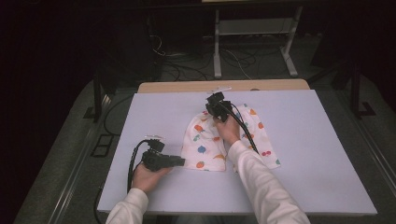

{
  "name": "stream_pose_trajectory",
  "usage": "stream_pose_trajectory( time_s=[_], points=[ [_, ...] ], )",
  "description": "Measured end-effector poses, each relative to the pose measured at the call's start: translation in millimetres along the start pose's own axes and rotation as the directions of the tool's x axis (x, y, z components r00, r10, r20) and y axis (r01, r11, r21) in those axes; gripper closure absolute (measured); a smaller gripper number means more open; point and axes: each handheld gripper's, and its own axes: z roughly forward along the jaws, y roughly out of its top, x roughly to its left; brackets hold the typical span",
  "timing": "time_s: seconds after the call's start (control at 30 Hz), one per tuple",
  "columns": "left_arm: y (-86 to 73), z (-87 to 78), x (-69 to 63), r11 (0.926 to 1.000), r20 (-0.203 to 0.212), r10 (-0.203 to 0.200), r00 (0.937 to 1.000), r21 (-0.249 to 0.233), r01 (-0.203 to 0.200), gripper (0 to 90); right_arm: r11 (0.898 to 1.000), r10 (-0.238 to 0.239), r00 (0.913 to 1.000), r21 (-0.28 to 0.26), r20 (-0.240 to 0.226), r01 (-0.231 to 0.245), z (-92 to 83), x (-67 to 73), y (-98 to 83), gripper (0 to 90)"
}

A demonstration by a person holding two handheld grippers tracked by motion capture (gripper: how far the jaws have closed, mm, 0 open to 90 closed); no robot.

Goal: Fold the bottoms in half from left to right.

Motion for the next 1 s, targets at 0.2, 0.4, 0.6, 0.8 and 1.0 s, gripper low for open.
stream_pose_trajectory(
  time_s=[0.2, 0.4, 0.6, 0.8, 1.0],
  points=[
    [0.2, 0.4, 1.9, 1.0000, -0.024, 0.000, 0.9997, 0.003, 0.000, 78.2, 1.000, -0.010, 0.9999, -0.006, 0.004, 0.010, -2.1, 0.8, 1.4, 86.9],
    [0.6, 1.8, 3.7, 0.9999, -0.020, 0.011, 0.9997, 0.008, -0.010, 86.9, 1.000, -0.002, 1.0000, -0.014, 0.002, 0.002, -5.2, -2.0, 2.7, 86.8],
    [2.1, 1.9, -0.9, 0.9990, -0.044, 0.042, 0.9981, 0.018, -0.041, 88.6, 1.000, 0.000, 1.0000, -0.015, -0.004, 0.000, -5.3, -2.3, 2.5, 86.9],
    [2.8, 0.8, -4.8, 0.9988, -0.034, 0.044, 0.9984, 0.022, -0.044, 88.8, 1.000, 0.006, 0.9999, -0.015, -0.010, -0.006, -4.6, -3.2, 2.1, 86.9],
    [4.9, -1.7, -10.1, 0.9977, -0.022, 0.066, 0.9976, 0.014, -0.066, 88.9, 1.000, 0.010, 0.9998, -0.015, -0.018, -0.010, -4.3, -4.5, 2.2, 86.9]
  ],
)
